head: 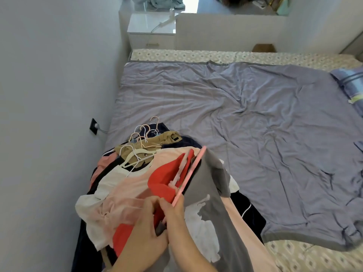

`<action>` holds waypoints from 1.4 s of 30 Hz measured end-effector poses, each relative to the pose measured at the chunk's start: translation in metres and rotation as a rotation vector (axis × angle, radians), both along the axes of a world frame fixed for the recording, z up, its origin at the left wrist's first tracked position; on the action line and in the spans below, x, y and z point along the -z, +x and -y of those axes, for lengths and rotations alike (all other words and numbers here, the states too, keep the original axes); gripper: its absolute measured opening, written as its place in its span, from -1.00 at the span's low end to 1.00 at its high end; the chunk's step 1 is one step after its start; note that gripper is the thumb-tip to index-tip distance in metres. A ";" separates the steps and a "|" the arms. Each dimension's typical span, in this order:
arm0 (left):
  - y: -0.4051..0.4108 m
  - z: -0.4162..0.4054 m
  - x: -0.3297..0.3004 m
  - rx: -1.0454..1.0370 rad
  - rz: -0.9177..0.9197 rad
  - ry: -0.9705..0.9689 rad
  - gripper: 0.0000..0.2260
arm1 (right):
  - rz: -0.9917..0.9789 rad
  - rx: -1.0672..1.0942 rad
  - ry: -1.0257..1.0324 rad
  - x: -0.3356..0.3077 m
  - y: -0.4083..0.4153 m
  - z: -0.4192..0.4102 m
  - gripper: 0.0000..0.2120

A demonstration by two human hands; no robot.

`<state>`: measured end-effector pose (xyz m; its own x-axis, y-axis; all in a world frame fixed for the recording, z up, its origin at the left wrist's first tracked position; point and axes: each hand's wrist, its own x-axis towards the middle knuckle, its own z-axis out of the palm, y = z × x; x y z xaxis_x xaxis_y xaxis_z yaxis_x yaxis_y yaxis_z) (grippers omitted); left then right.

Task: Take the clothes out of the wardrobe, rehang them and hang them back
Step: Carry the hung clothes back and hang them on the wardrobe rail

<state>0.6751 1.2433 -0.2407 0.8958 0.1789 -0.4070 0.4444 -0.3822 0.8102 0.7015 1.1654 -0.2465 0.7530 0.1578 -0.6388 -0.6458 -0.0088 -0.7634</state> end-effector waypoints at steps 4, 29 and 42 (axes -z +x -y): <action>-0.013 0.013 -0.015 -0.115 0.125 0.171 -0.68 | 0.021 -0.238 0.091 -0.019 -0.005 0.021 -0.41; -0.207 0.277 -0.206 -0.486 0.482 0.331 -0.79 | 1.532 -1.203 -0.186 -0.166 0.081 0.292 -0.49; -0.471 0.485 -0.235 -1.194 0.330 0.685 -0.80 | 1.737 -1.832 0.228 -0.240 -0.199 0.302 -0.33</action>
